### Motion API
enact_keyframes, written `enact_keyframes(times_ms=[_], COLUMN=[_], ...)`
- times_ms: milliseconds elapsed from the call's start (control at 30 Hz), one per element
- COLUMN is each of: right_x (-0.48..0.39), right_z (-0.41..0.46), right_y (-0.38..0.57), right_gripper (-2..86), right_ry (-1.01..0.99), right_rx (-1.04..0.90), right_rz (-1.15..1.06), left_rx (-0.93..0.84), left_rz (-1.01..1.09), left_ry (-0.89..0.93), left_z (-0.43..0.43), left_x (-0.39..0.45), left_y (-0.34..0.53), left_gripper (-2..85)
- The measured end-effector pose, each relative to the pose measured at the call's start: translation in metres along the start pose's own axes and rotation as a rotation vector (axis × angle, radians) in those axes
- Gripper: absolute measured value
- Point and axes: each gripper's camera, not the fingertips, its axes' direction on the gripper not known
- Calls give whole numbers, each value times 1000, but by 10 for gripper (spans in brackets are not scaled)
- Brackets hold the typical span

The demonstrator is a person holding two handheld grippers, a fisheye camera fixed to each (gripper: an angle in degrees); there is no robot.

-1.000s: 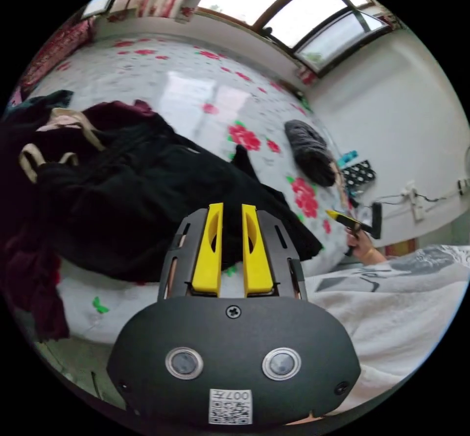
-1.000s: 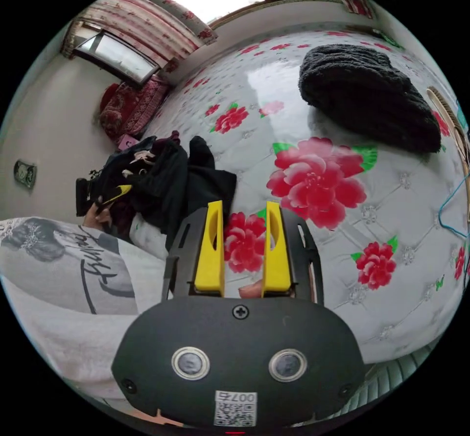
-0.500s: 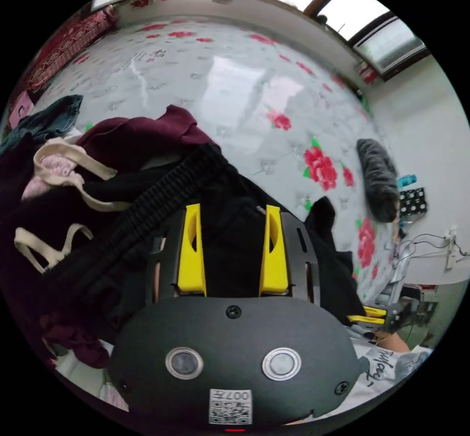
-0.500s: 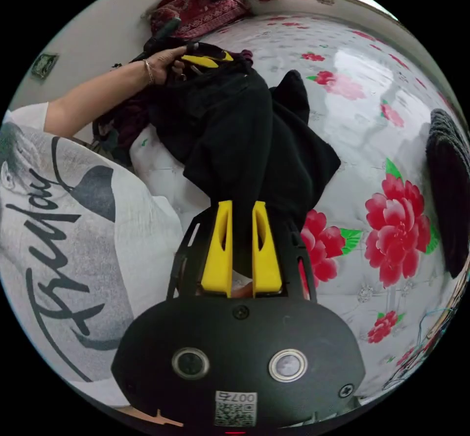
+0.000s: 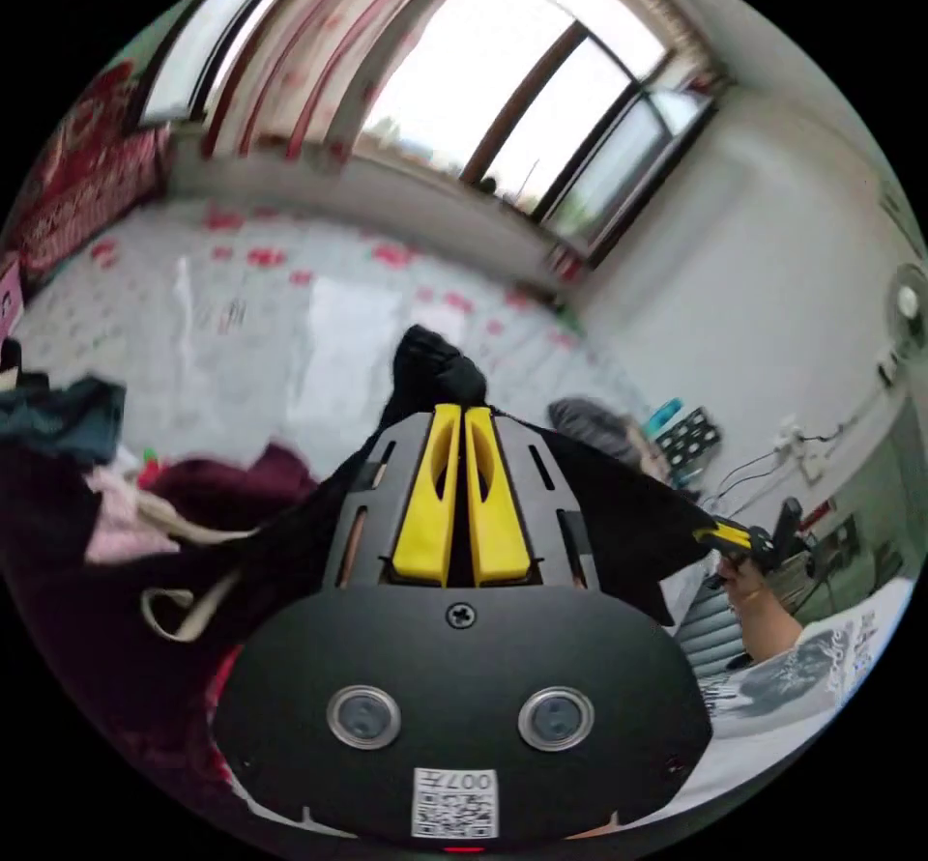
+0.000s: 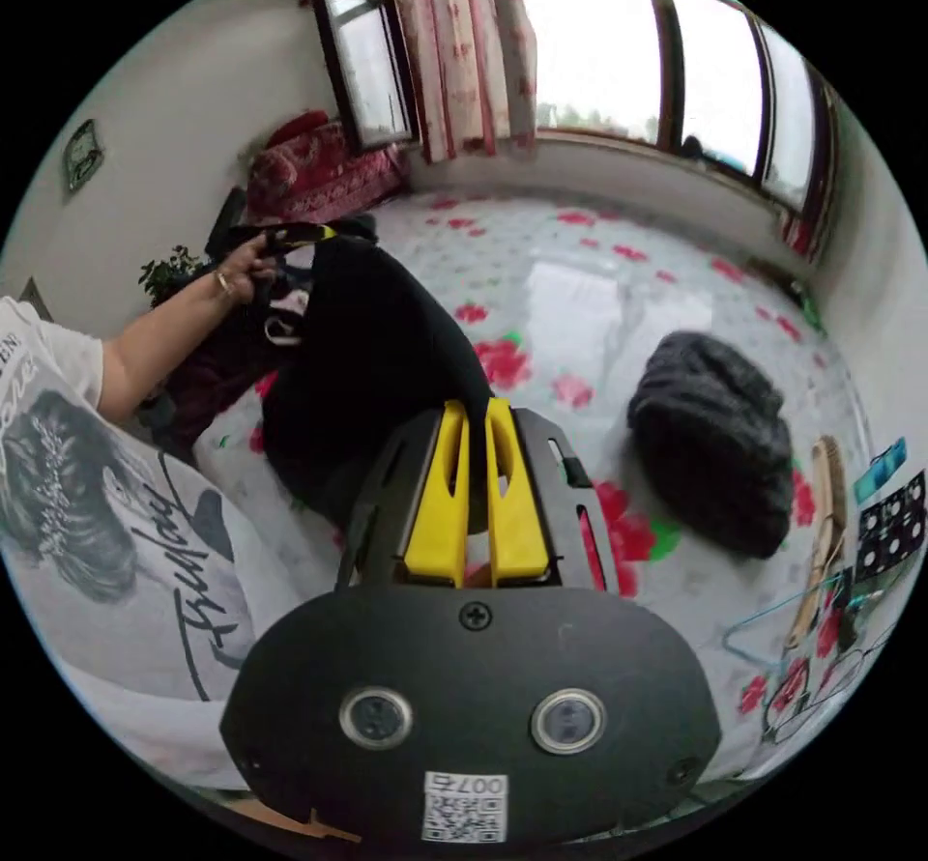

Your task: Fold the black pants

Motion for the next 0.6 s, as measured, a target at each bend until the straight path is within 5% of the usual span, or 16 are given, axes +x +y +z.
enact_keyframes(times_ms=[167, 333, 433, 600], right_x=[-35, -105, -147, -176], right_z=[-119, -185, -175, -36], right_y=[-33, -15, 3, 44], right_gripper=[34, 38, 41, 61], right_ry=[82, 90, 2, -315], right_rx=[313, 397, 283, -178], right_rz=[-176, -407, -510, -366], left_rx=[400, 539, 486, 68], left_rz=[268, 340, 190, -339], left_ry=[81, -26, -148, -372], left_z=[-210, -310, -326, -279], left_x=[66, 70, 36, -78], left_y=[9, 103, 179, 319], left_gripper=[-10, -10, -9, -4])
